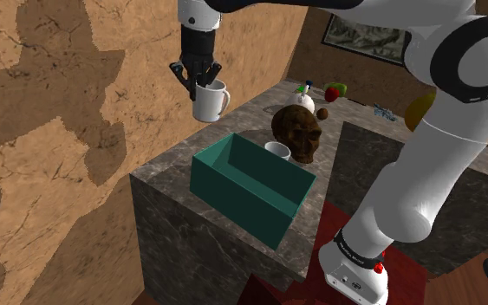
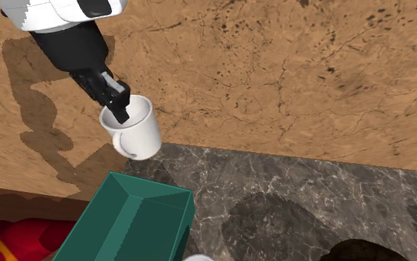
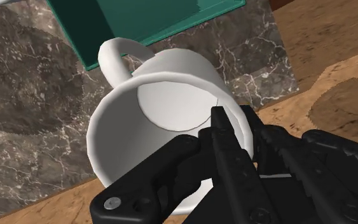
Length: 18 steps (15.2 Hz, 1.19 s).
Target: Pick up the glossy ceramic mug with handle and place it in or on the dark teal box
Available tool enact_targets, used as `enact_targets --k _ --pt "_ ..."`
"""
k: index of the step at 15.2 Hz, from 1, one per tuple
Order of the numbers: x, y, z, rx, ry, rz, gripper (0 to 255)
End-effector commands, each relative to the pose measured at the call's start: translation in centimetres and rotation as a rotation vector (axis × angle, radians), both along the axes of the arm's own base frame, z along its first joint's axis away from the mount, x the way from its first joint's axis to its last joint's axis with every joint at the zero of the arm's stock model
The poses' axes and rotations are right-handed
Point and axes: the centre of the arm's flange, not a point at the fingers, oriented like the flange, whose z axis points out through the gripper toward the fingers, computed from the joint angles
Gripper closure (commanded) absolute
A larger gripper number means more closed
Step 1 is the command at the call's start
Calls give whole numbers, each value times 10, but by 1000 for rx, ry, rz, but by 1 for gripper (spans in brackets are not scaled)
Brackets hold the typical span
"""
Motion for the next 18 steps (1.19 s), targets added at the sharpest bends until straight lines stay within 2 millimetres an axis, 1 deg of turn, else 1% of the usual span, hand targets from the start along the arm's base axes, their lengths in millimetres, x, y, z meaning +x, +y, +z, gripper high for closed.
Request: enact_targets --k 1,15,16,18 --pt "-25 -5 2 0 -1 -1 255" --pt "-204 -48 19 0 -1 -1 255" --pt "-206 -49 19 0 -1 -1 255" --pt "-206 -49 8 0 -1 -1 255"
